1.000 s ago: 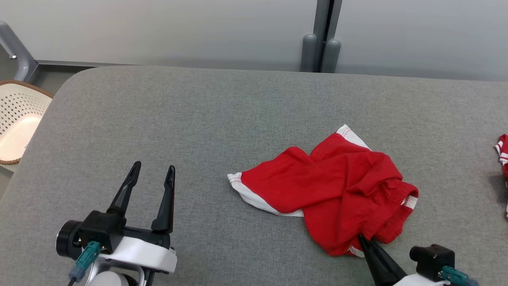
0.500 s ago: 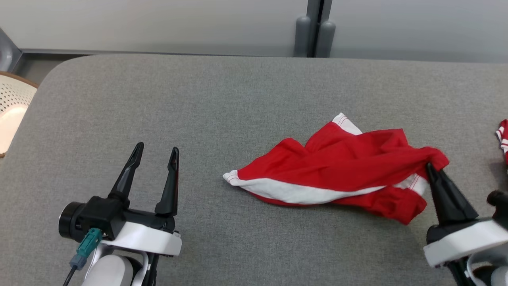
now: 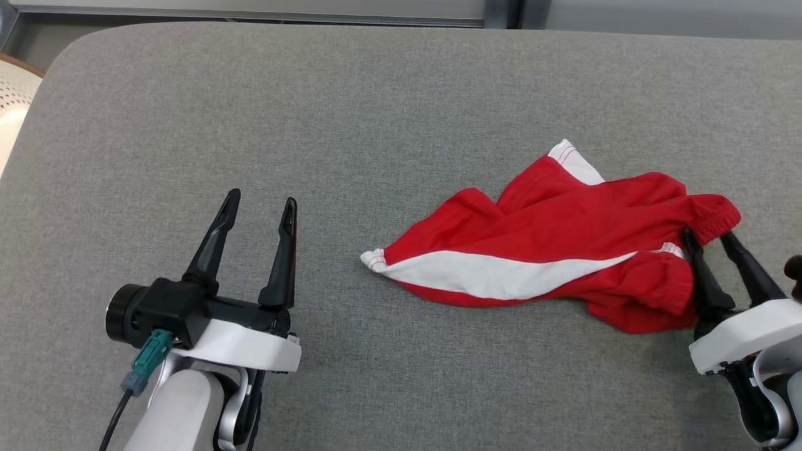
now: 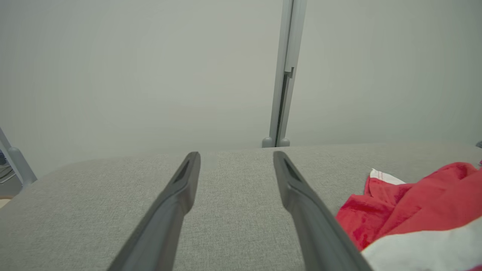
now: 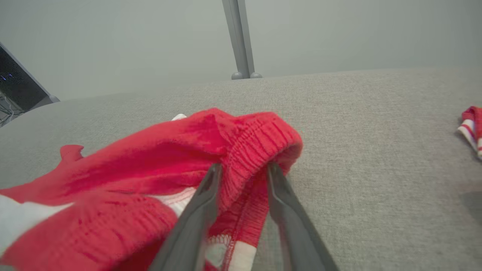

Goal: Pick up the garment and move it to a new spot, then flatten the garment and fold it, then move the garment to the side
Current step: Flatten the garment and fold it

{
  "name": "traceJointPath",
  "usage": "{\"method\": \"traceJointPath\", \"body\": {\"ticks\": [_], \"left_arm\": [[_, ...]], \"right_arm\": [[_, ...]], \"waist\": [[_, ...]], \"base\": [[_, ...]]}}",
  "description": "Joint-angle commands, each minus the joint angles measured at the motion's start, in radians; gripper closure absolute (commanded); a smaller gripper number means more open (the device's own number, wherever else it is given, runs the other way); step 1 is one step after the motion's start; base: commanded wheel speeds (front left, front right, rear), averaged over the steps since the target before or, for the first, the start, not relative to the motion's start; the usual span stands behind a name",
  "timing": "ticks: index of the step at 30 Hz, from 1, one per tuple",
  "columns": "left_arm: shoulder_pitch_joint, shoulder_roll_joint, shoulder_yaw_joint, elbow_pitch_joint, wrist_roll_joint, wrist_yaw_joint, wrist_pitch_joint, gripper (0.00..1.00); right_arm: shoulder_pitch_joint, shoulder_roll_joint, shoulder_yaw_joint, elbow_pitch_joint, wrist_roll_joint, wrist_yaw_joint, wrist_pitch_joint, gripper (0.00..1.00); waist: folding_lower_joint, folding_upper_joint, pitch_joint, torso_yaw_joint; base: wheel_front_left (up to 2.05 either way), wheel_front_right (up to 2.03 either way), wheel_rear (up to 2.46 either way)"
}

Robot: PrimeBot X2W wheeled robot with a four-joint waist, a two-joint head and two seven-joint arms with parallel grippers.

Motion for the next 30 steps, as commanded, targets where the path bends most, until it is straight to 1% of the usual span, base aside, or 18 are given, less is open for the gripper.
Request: {"method": "traceJointPath", "body": {"ticks": [1,5,10,11,12,15,18,24,30], "left_arm": [[-0.016,0.001,0.005,0.002,0.007,0.001,-0.005,0.0],[0.002,0.002,0.022,0.007,0.011,0.005,-0.006,0.0],[0.032,0.011,0.052,-0.003,0.02,0.019,-0.006,0.0],[0.051,0.018,0.063,-0.003,0.024,0.025,-0.006,0.0],[0.059,0.02,0.067,-0.004,0.026,0.028,-0.006,0.0],[0.09,0.026,0.077,-0.008,0.027,0.036,-0.006,0.0],[0.124,0.031,0.083,-0.012,0.022,0.043,-0.006,0.0],[0.177,0.037,0.089,-0.031,0.007,0.057,0.003,0.0],[0.198,0.045,0.087,-0.05,0.006,0.065,0.017,0.0]], "right_arm": [[0.005,-0.006,-0.001,0.001,0.003,0.0,-0.014,0.0],[0.058,0.0,-0.029,-0.028,-0.012,0.0,-0.068,0.0],[0.132,0.035,-0.088,-0.155,-0.078,0.0,-0.119,0.0],[0.152,0.054,-0.103,-0.22,-0.115,0.0,-0.115,0.0],[0.163,0.062,-0.106,-0.251,-0.133,0.0,-0.105,0.0],[0.194,0.088,-0.099,-0.327,-0.173,0.0,-0.077,0.0],[0.245,0.108,-0.084,-0.378,-0.197,0.0,-0.049,0.0],[0.343,0.158,-0.074,-0.432,-0.206,0.0,-0.016,0.0],[0.366,0.171,-0.076,-0.447,-0.208,0.0,-0.005,0.0]], "waist": [[-0.0001,0.0,-0.004,-0.007],[-0.0001,0.0,-0.025,-0.026],[-0.0001,0.0,-0.061,-0.055],[-0.0001,0.0,-0.082,-0.068],[-0.0001,0.0,-0.091,-0.074],[-0.0001,0.0,-0.123,-0.088],[-0.0001,0.0,-0.153,-0.1],[-0.0001,0.0,-0.186,-0.115],[-0.0001,0.0,-0.196,-0.116]], "base": [[0.0,0.0,0.0],[0.0,0.0,0.0],[0.0,0.0,0.0],[0.0,0.0,0.0],[0.0,0.0,0.0],[0.0,0.0,0.0],[0.0,0.0,0.0],[0.0,0.0,0.0],[0.0,0.0,0.0]]}}
